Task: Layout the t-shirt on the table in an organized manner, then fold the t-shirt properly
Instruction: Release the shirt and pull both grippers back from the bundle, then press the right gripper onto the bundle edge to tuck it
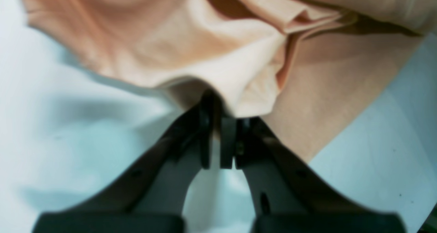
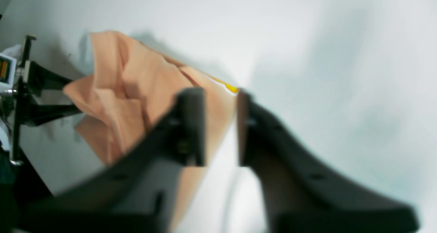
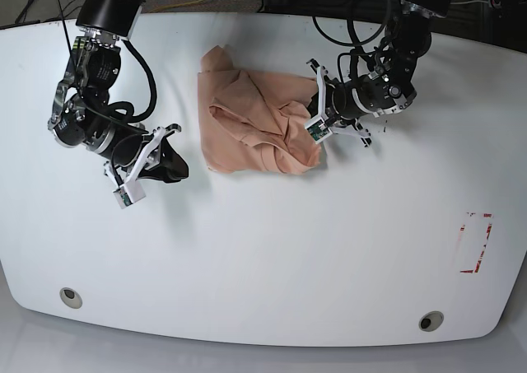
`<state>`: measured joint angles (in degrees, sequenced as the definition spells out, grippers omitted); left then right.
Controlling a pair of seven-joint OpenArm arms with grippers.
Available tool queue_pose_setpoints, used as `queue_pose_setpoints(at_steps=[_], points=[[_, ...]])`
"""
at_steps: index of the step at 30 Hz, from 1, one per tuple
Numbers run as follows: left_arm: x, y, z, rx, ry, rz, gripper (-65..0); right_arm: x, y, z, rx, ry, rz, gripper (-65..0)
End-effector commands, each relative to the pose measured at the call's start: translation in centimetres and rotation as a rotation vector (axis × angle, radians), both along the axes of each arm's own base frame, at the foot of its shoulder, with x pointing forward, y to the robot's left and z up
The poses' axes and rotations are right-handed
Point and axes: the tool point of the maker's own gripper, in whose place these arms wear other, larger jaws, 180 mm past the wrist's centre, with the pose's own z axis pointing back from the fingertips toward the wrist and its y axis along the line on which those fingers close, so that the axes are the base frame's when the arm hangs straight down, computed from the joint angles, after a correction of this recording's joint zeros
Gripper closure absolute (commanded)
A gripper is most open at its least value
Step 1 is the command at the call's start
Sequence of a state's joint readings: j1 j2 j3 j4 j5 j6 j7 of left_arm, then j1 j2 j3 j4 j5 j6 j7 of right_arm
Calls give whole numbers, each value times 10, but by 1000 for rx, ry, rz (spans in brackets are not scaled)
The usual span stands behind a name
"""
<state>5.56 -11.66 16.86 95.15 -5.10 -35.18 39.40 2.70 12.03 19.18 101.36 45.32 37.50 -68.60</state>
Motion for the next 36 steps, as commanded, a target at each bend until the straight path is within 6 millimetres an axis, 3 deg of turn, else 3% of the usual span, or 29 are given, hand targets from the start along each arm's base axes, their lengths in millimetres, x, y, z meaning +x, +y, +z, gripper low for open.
queue_pose_setpoints(at_steps=[1, 14, 21, 27, 33, 36], points=[[11, -7, 21, -42, -65, -7, -25, 4, -2, 12, 11, -51, -4, -3], [30, 6, 49, -61, -153, 47, -25, -12, 12, -1, 1, -48, 62, -14], [44, 23, 63, -60, -198, 102, -25, -17, 10, -23, -165, -20, 89, -14], [53, 35, 70, -56, -224, 138, -25, -23, 16, -27, -260, -41, 108, -14], [54, 38, 71, -52, -226, 144, -25, -31, 40, -22, -261, -66, 175, -14], [54, 39, 70, -50, -226, 143, -25, -40, 61, -25, -230, -56, 215, -14]])
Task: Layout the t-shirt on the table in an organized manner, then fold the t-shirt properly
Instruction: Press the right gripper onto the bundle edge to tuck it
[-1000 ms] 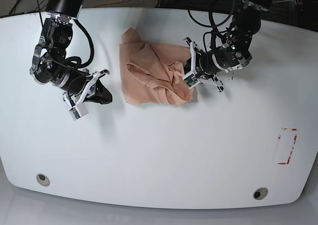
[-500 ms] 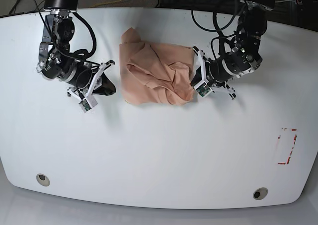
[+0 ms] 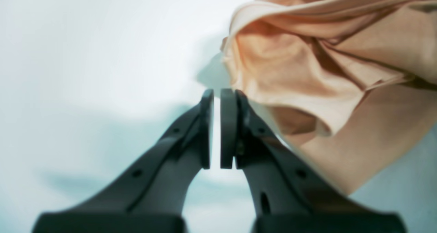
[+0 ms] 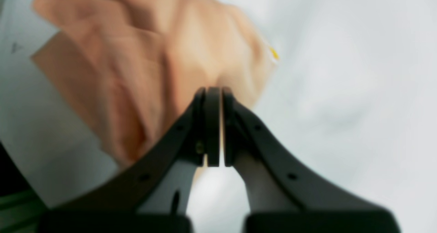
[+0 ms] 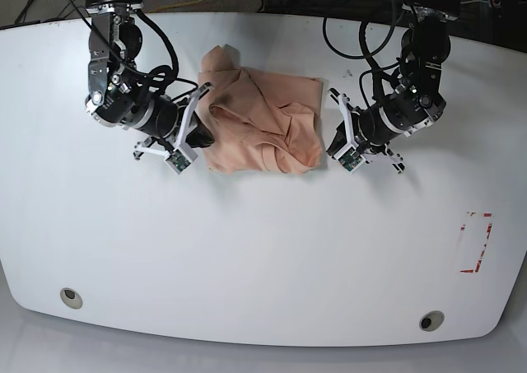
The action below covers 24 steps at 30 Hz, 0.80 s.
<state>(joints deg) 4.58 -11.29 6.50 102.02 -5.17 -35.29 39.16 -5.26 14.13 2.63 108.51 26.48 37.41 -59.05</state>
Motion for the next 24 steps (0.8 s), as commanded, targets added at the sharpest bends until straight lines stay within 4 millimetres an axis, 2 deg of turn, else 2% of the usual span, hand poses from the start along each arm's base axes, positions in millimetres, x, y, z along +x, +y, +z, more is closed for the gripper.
queue_pose_setpoints(at_steps=[1, 5, 9, 13, 18, 24], points=[[8, -2, 16, -26, -52, -6, -25, 1, 19, 12, 50, -37, 28, -14], [8, -1, 16, -24, -52, -5, -25, -6, 39, 9, 82, -22, 62, -14], [13, 8, 19, -22, -64, 21, -25, -13, 63, 10, 122, -14, 101, -14], [19, 19, 31, -20, -99, 52, -25, -18, 90, 15, 164, -13, 153, -14], [32, 29, 48, -18, -150, 80, -25, -15, 129, 31, 230, -38, 213, -15], [42, 41, 59, -16, -183, 113, -25, -9, 159, 45, 286, -39, 224, -15]])
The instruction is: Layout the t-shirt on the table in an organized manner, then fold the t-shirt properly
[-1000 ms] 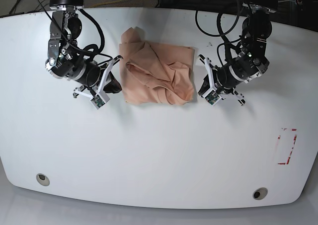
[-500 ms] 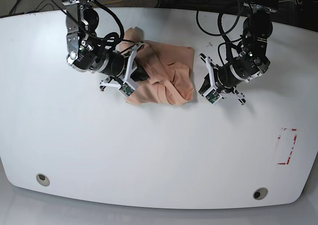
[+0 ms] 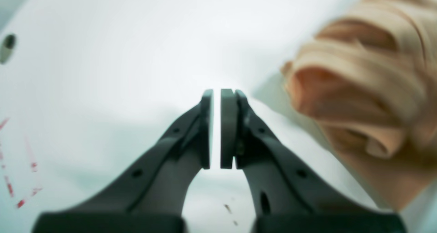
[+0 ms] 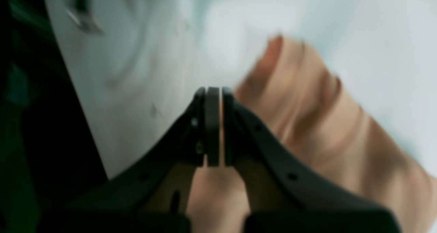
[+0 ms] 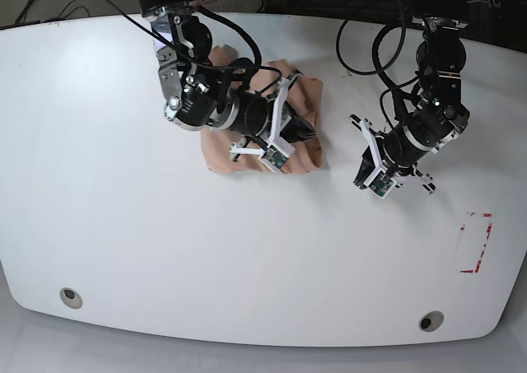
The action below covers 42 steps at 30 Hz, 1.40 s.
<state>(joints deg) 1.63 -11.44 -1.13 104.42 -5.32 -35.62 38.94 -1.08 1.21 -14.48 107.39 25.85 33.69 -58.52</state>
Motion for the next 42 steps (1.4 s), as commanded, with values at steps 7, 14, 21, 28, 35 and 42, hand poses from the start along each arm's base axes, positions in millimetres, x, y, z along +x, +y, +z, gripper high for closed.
queue_pose_setpoints(at_steps=[7, 14, 21, 28, 35, 42], points=[[12, 4, 22, -13, -70, 7, -25, 17, -15, 12, 8, -43, -47, -15], [9, 4, 19, -9, -61, -1, -25, 32, -69, -2, -163, -89, -128, -15], [-13, -26, 11, -104, -7, -121, -25, 45, -117, -12, -315, -123, -195, -15], [-48, -71, 9, -256, 59, -238, -25, 65, -128, -2, -344, -188, -223, -15], [-82, -96, 2, -370, 142, -296, -25, 87, -129, -1, -317, -196, -238, -15], [-116, -120, -13, -413, 232, -354, -25, 104, -122, -4, -281, -183, -251, -15]])
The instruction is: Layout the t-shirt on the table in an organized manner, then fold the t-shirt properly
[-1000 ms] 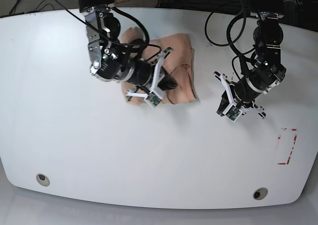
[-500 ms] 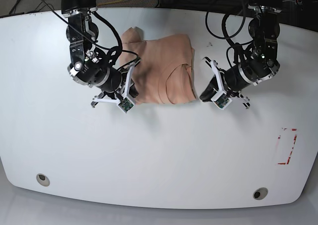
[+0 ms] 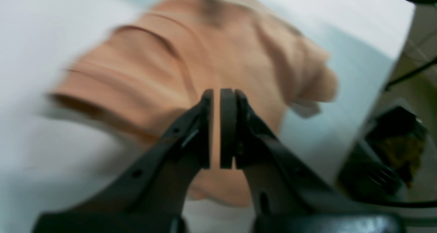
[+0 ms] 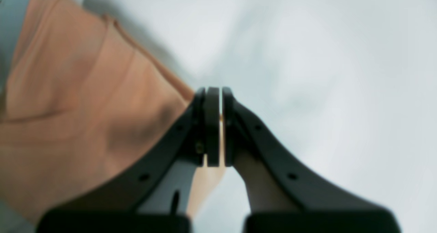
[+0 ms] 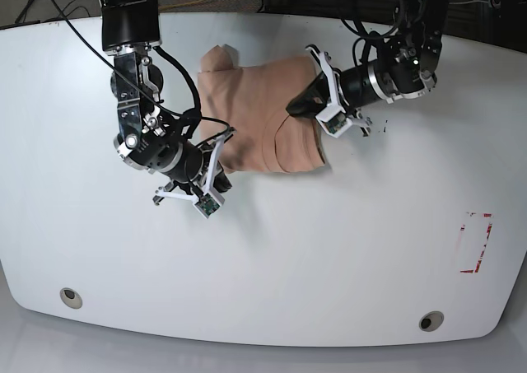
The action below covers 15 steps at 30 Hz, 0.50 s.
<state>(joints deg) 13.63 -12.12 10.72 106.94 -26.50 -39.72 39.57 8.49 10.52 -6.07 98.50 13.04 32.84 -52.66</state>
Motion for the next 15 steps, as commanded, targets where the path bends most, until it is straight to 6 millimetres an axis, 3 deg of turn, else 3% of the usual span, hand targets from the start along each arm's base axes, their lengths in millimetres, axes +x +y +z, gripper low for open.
queue_pose_setpoints(at_steps=[1, 7, 15], points=[[-5, -10, 11, -53, -16, -21, -25, 12, 5, 14, 36, -52, 3, -15], [-30, -24, 1, -63, 41, -67, -25, 13, 12, 3, 92, -57, 37, -15], [-37, -18, -29, -35, 132, -59, -25, 4, 12, -24, 126, -3, 46, -14]])
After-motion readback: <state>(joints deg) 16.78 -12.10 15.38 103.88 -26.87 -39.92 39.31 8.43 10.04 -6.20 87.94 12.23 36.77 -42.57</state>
